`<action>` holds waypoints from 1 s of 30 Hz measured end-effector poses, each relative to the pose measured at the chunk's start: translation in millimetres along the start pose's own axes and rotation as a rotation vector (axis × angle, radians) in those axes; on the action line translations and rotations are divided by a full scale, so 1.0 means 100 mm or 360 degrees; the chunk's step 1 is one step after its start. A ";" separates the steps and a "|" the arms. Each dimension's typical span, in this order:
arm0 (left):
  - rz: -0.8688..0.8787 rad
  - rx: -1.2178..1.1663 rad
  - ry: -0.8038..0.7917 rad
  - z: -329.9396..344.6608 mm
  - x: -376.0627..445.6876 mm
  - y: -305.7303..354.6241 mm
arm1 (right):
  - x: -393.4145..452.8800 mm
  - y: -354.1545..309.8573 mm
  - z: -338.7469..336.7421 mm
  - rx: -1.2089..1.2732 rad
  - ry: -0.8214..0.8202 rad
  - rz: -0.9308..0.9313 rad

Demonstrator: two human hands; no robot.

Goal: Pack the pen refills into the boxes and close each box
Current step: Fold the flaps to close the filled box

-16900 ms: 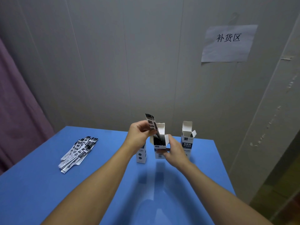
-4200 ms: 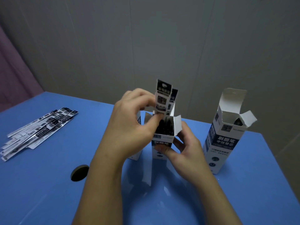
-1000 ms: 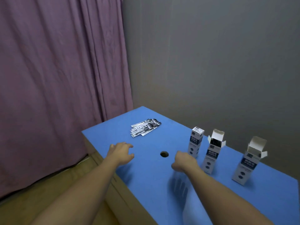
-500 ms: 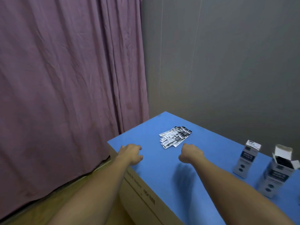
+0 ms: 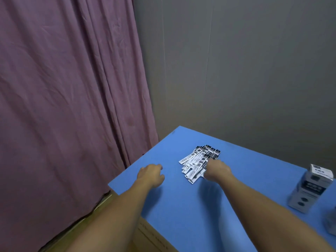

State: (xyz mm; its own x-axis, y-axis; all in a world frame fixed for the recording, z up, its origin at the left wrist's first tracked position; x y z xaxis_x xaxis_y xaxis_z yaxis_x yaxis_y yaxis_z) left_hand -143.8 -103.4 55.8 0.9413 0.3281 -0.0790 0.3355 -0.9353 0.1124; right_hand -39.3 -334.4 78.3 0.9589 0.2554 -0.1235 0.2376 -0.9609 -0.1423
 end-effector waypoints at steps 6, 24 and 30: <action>0.0102 0.0013 -0.0081 -0.02 0.76 0.21 | 0.56 0.06 0.05 0.0045 0.0010 0.0140; 0.0375 -0.0265 -0.0244 0.42 1.56 1.57 | 0.87 0.67 -0.02 0.0152 0.0095 0.0515; 0.0367 -0.0241 -0.0274 0.50 1.65 1.65 | 0.83 0.79 -0.04 0.0162 0.0102 0.0637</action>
State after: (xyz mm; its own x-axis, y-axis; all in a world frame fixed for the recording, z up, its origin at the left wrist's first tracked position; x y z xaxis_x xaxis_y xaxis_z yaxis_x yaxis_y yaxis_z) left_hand 65.3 -209.7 12.0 0.9775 0.0704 -0.1989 0.1277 -0.9478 0.2922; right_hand 59.8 -389.0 60.5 0.9809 -0.1465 -0.1276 -0.1693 -0.9666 -0.1922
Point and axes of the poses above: each hand's wrist, its own x-axis towards the middle knuckle, its own z-axis out of the palm, y = z × x, the point moved 2 cm from there along x, towards the middle knuckle, and after that the axes turned 7 degrees about y, right-handed, at the moved point
